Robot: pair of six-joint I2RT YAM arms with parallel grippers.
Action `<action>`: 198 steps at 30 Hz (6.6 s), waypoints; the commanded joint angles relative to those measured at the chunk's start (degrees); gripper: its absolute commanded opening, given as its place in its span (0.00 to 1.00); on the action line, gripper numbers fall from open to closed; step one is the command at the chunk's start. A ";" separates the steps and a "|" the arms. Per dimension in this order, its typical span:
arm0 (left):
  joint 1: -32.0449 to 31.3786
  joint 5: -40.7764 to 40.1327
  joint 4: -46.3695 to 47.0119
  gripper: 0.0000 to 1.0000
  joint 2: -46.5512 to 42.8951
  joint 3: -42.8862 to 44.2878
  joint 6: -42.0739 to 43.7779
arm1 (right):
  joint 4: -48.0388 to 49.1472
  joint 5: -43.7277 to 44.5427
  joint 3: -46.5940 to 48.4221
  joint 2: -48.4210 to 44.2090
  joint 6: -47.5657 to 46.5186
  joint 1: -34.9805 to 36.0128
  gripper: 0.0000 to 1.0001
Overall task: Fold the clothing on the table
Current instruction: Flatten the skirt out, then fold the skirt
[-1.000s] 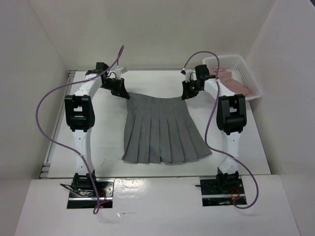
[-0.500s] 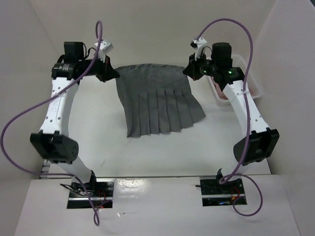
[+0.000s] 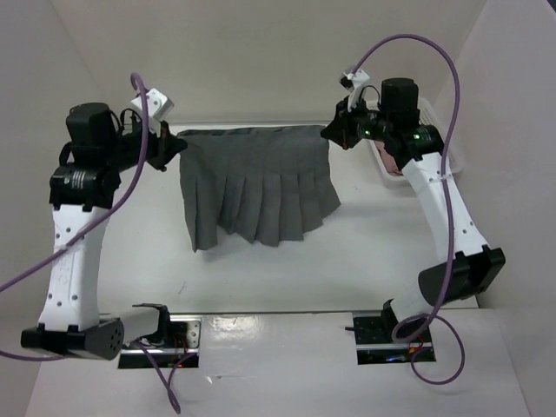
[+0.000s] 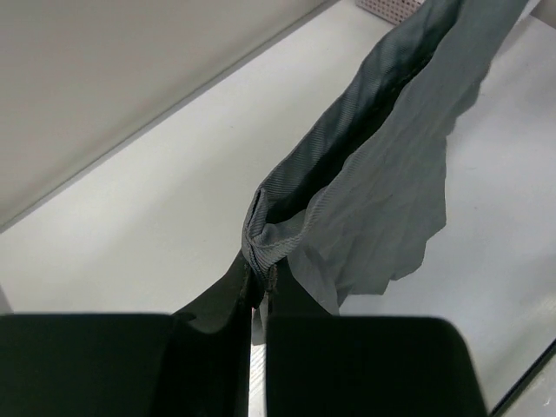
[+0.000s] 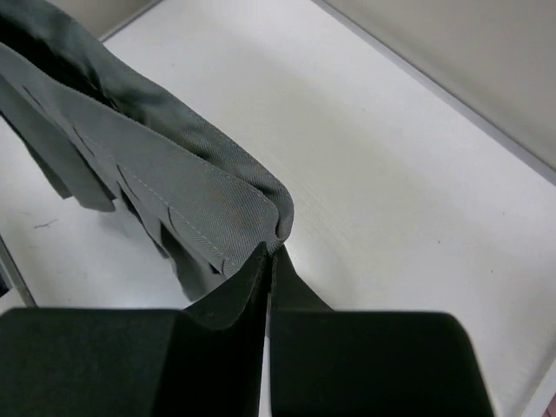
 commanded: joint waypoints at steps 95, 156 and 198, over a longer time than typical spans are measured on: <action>-2.23 -8.63 -21.49 0.04 84.92 74.07 -5.11 | 3.88 15.96 22.07 46.40 -3.39 -1.96 0.00; -4.43 -11.44 -13.15 0.00 34.29 -8.27 20.99 | -12.72 8.14 -27.40 -3.97 -30.19 6.47 0.00; -3.90 -1.96 -12.72 0.99 28.73 -21.37 15.99 | -10.71 20.43 -34.71 -10.38 -20.62 23.88 0.90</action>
